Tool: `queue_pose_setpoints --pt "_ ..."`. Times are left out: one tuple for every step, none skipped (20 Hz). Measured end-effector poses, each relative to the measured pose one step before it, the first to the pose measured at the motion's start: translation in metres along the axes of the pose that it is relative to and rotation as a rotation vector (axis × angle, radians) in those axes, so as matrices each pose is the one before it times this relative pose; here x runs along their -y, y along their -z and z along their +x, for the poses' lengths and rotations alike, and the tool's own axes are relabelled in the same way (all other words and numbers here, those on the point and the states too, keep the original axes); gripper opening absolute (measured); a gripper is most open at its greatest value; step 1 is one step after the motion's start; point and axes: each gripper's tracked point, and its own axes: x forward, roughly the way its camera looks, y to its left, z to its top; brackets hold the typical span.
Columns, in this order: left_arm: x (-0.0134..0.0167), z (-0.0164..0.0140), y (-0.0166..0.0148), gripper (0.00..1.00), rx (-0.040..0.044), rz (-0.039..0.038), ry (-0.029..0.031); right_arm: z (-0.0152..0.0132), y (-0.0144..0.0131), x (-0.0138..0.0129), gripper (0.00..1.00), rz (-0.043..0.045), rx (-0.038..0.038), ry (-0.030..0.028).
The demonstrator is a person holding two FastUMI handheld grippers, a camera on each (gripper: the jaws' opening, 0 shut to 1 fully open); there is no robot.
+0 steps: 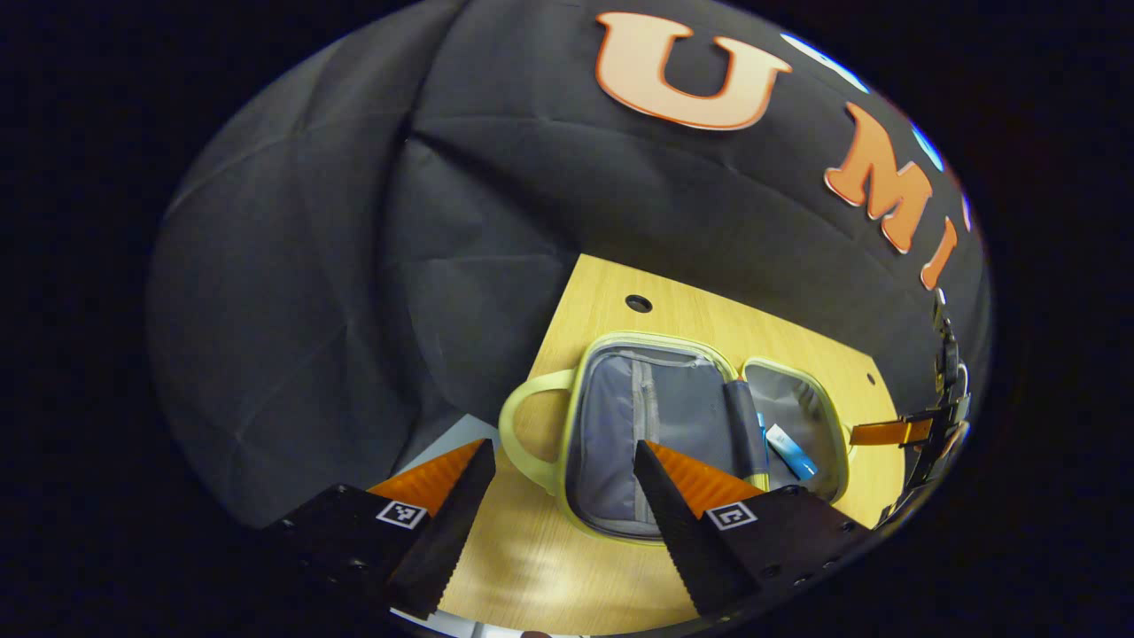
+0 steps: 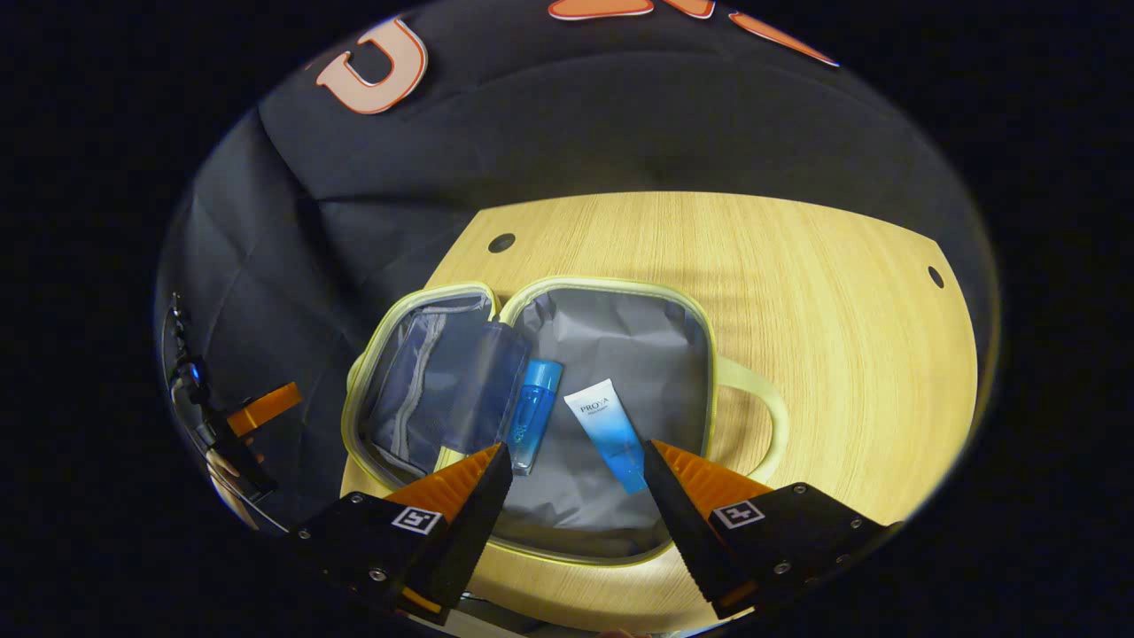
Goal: First open the suitcase, pack the skin care products into it, and then close the suitcase.
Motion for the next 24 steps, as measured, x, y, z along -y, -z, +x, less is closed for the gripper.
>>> queue_pose_setpoints --pt "-0.01184 0.00539 0.00053 0.97 -0.00425 -0.03069 0.01237 -0.0053 -0.00129 -0.00049 0.96 0.00499 0.01021 -0.0033" --pt "-0.00873 0.00933 0.00106 0.97 -0.00056 -0.02959 0.02406 -0.00577 -0.00051 -0.00023 0.96 0.00142 0.01209 -0.00561" --pt "-0.00812 0.00743 -0.00327 0.98 0.01506 -0.03418 0.02694 -0.00375 -0.00027 0.00135 0.96 -0.00054 0.00889 -0.00228" --pt "-0.00107 0.00989 -0.00319 0.98 0.02255 -0.0335 0.04888 -0.00364 0.00149 0.00479 0.96 -0.00212 0.00759 0.00695" --pt "-0.00263 0.00798 -0.0069 0.98 0.04362 -0.03426 0.042 -0.00417 0.00134 0.00537 0.96 -0.00526 0.00581 0.00955" --pt "-0.00105 0.00719 -0.00218 0.97 0.02209 -0.04242 0.05322 -0.00379 0.00161 0.00728 0.96 -0.00455 0.00321 0.01546" --pt "-0.00258 0.00459 0.00259 0.97 0.00728 -0.05071 0.03363 -0.00165 0.00282 0.00604 0.96 -0.00136 -0.00154 0.01567" --pt "-0.0062 0.00802 0.00453 0.97 0.00015 -0.05356 0.01031 -0.00243 0.00278 0.00517 0.96 0.00478 -0.00244 0.01156" --pt "-0.00703 0.0072 0.00108 0.97 0.00268 -0.05603 0.00871 -0.00264 0.00229 0.0037 0.96 0.0091 0.00033 0.0068" --pt "-0.00454 0.00652 0.00213 0.97 0.00069 -0.06155 0.0165 -0.00195 0.00174 0.00265 0.96 0.01157 -0.00012 0.0031" --pt "-0.00253 0.0065 0.0031 0.97 0.00497 -0.0619 0.02293 -0.00257 0.00176 0.00387 0.96 0.01319 -0.00229 0.00636" --pt "-0.00315 0.00633 0.0009 0.97 0.0073 -0.054 0.01705 -0.00163 0.00117 0.00281 0.96 0.00757 -0.001 0.00499" --pt "-0.0042 0.00519 0.00076 0.97 0.00411 -0.03719 0.00347 -0.00179 0.00151 0.00406 0.96 0.00432 -0.00036 0.00889" --pt "-0.00652 0.00567 0.00192 1.0 0.00072 -0.02323 -0.00775 -0.00143 0.00091 0.00461 0.96 -0.00014 0.00061 0.00988" --pt "-0.00477 0.00206 0.00112 0.97 -0.00612 -0.00995 -0.00546 -0.0013 0.00063 0.00356 0.96 0.0008 0.00027 0.00911" --pt "-0.00384 0.0046 0.00225 0.94 -0.00823 -0.00036 -0.00584 -0.00098 0.00056 0.00271 0.96 0.00388 0.00228 0.00459" --pt "-0.00158 0.00292 0.00341 0.94 -0.0115 0.00511 -0.0024 -0.00129 0.00073 0.00149 0.96 0.00743 0.00025 0.00256" --pt "-0.00017 0.00095 0.0031 0.87 -0.01321 0.00462 0.00075 -0.00111 0.00128 0.00374 0.96 0.01267 -0.00079 0.00275" --pt "0.00021 0.00167 0.00285 0.8 -0.01739 0.00399 0.00516 -0.00033 0.00059 0.00138 0.96 0.0113 0.00041 0.00036" --pt "0.00184 0.0049 0.00563 0.71 -0.01896 0.00068 0.00191 0.00033 0.00173 0.00156 0.96 0.00853 -0.0014 0.00133" --pt "0.00107 0.00489 0.00542 0.71 -0.01714 0.00729 -0.00316 -0.00032 0.00142 0.00157 0.96 0.00416 -0.0005 0.00217" --pt "-0.01398 -0.00298 -0.00075 0.53 0.00697 0.02094 -0.07289 -0.00067 0.00077 0.00093 0.96 -0.00017 0.00233 0.00103" --pt "-0.00138 0.00359 0.00383 0.34 -0.01457 0.00459 -0.01055 -0.00079 -0.00047 0.00104 0.96 -0.0038 0.00585 0.0013" --pt "0.00225 -0.00386 -0.00408 0.15 0.00299 -0.00461 0.00015 -0.00201 -0.00045 0.00065 0.96 -0.00604 0.00651 -0.00056"
